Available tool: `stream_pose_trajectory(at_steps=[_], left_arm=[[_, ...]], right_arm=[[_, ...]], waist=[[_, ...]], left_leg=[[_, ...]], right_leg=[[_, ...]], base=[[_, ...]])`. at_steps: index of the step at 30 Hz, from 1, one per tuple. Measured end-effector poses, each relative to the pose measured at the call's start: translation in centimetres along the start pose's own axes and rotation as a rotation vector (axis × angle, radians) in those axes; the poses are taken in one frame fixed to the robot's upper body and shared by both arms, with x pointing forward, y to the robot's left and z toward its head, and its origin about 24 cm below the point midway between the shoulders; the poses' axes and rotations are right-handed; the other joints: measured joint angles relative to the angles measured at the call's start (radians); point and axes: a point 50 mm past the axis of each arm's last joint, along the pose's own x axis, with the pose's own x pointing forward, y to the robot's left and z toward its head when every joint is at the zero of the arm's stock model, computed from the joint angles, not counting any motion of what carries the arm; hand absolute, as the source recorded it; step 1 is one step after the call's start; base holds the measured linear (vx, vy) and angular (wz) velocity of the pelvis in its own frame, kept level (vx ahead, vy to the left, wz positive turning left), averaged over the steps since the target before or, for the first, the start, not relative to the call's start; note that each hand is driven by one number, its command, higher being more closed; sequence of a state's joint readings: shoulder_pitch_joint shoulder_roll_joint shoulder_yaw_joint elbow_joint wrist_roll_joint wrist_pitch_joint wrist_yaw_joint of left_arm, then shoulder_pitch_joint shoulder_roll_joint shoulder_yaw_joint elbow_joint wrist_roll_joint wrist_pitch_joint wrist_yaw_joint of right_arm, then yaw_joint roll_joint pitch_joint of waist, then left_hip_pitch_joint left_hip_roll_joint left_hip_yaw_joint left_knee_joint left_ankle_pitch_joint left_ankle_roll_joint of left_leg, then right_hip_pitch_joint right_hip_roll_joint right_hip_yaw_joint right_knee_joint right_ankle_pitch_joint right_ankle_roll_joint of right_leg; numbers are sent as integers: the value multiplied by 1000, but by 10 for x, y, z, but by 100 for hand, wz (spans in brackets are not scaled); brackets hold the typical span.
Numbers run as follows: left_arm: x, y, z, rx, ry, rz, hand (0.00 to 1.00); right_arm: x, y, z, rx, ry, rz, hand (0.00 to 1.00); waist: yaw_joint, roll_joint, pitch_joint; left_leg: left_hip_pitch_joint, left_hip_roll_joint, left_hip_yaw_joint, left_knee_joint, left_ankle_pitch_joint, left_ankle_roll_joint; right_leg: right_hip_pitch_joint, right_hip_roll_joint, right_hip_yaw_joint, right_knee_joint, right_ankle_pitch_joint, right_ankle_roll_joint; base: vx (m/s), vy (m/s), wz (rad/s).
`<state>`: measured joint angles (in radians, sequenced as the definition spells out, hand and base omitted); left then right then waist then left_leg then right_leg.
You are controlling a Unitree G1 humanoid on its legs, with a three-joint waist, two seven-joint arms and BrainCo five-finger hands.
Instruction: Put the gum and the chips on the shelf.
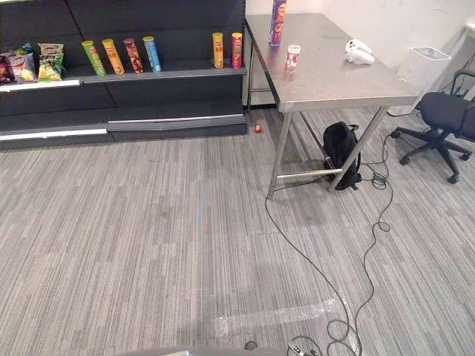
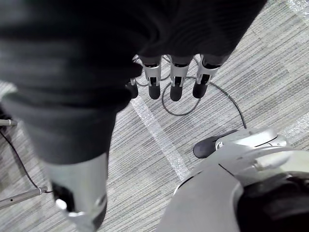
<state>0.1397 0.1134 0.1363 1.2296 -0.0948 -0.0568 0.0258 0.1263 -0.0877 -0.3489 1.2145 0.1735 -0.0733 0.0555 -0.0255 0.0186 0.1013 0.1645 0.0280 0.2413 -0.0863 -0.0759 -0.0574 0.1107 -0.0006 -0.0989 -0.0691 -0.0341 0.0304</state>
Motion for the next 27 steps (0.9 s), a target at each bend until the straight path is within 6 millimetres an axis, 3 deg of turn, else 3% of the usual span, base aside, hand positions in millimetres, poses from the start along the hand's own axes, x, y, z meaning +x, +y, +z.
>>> stream_pose_trajectory(at_steps=[27], left_arm=[[0, -1, 1, 36, -9, 0, 0]], right_arm=[[0, 0, 2, -11, -10, -3, 0]], waist=[[2, 5, 4]], left_leg=[[14, 23, 24, -6, -2, -1]], right_leg=[[19, 25, 8, -24, 6, -3]], base=[[-17, -40, -2]])
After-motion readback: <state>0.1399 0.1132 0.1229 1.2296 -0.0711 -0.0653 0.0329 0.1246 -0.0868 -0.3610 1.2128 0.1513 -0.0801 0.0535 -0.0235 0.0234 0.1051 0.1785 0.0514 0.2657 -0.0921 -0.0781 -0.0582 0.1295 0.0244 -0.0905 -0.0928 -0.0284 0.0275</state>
